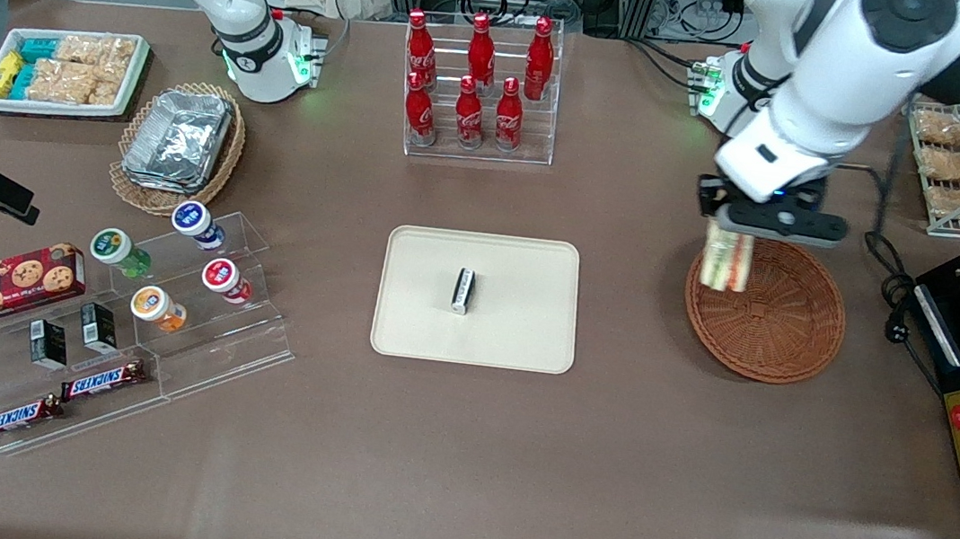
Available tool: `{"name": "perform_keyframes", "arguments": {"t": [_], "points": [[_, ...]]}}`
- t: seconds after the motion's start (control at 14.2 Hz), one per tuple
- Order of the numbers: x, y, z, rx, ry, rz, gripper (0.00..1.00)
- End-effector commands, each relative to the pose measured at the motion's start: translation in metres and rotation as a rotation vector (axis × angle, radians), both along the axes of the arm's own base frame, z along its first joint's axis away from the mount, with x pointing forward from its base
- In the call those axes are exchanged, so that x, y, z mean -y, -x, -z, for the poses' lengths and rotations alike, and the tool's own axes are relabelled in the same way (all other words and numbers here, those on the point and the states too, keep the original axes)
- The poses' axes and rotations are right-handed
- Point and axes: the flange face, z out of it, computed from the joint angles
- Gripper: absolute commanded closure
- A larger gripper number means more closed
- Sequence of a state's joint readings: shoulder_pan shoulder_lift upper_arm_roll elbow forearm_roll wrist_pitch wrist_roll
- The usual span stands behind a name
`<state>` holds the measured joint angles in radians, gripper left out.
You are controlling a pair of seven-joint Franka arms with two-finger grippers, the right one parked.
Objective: Place sandwich from basket to tray
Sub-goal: 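Lift the sandwich out of the basket with the left gripper, then carry the sandwich to the white tray and lower it beside the black box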
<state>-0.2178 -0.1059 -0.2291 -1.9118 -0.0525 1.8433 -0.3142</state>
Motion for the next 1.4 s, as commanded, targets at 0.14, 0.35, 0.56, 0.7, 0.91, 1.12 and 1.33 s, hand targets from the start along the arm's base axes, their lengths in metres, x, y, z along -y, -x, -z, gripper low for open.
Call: {"name": "perform_keyframes", "arguments": {"t": [0.14, 0.35, 0.56, 0.7, 0.91, 1.12, 1.33], "points": [[0.087, -0.021, 0.070, 0.007, 0.068, -0.006, 1.00], [0.132, -0.024, 0.145, 0.038, 0.026, -0.002, 1.00], [0.152, -0.019, 0.216, 0.068, 0.014, -0.010, 1.00], [0.150, -0.017, 0.247, 0.074, 0.028, -0.005, 1.00], [0.149, -0.015, 0.279, 0.070, 0.047, -0.027, 1.00], [0.147, -0.014, 0.306, 0.065, 0.064, -0.055, 1.00], [0.146, -0.017, 0.330, 0.073, 0.089, -0.067, 1.00]]}}
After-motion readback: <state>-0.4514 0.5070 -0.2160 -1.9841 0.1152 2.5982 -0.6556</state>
